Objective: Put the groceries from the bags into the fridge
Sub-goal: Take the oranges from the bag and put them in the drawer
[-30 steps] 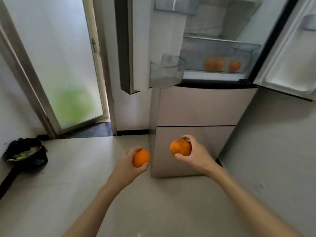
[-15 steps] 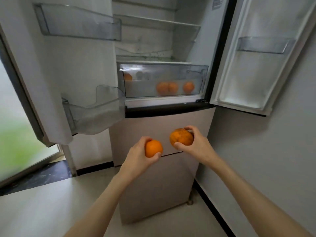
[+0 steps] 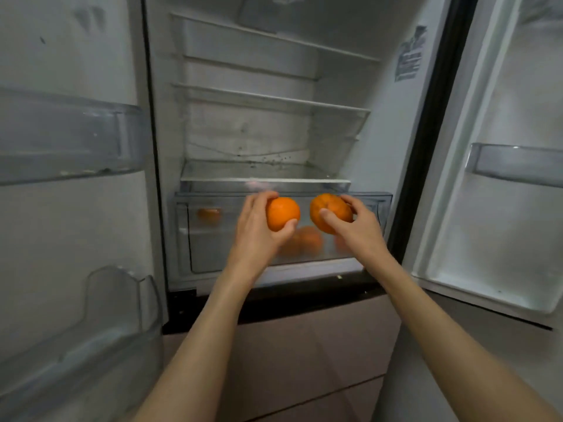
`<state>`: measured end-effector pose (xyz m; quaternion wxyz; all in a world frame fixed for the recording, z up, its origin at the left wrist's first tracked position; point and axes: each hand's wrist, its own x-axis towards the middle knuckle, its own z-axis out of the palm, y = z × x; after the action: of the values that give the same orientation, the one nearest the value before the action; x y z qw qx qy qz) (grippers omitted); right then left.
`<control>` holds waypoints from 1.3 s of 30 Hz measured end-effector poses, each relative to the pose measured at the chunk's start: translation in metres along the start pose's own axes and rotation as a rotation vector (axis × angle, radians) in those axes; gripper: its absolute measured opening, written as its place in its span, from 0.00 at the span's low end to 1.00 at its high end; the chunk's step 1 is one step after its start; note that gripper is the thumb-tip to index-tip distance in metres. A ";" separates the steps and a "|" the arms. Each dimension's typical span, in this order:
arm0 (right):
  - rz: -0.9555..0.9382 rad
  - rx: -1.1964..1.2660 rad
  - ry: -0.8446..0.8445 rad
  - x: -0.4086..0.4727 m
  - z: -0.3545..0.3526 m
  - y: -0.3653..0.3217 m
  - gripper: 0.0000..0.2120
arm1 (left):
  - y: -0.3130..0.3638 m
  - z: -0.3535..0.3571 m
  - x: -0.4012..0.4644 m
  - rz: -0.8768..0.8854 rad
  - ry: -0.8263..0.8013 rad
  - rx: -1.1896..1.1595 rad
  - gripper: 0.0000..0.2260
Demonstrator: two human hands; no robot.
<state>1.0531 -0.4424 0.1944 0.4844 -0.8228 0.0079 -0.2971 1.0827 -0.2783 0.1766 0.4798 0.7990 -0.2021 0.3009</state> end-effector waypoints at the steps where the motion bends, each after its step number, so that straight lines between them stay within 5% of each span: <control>1: -0.018 -0.008 0.000 0.016 0.002 0.001 0.27 | -0.003 0.002 0.015 0.003 0.044 -0.007 0.22; 8: -0.149 -0.107 -0.068 0.114 0.020 0.008 0.28 | -0.026 0.006 0.097 -0.022 0.125 0.183 0.21; 18: -0.125 -0.528 -0.551 0.187 0.059 0.040 0.18 | -0.057 0.022 0.132 -0.303 -0.145 0.564 0.19; 22: -0.118 -0.717 -0.651 0.191 0.061 0.042 0.24 | -0.059 0.020 0.132 -0.367 -0.209 0.638 0.17; 31: -0.265 -0.737 -0.484 0.168 0.051 0.045 0.25 | -0.051 0.025 0.111 -0.304 -0.063 0.891 0.15; 39: -0.650 -0.624 -0.125 0.127 0.038 0.076 0.22 | -0.060 0.027 0.066 0.048 0.066 0.809 0.22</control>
<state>1.1974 -0.4913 0.1811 0.0943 -0.9056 -0.1909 -0.3668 1.1758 -0.2768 0.1726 0.1256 0.9082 -0.0705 0.3929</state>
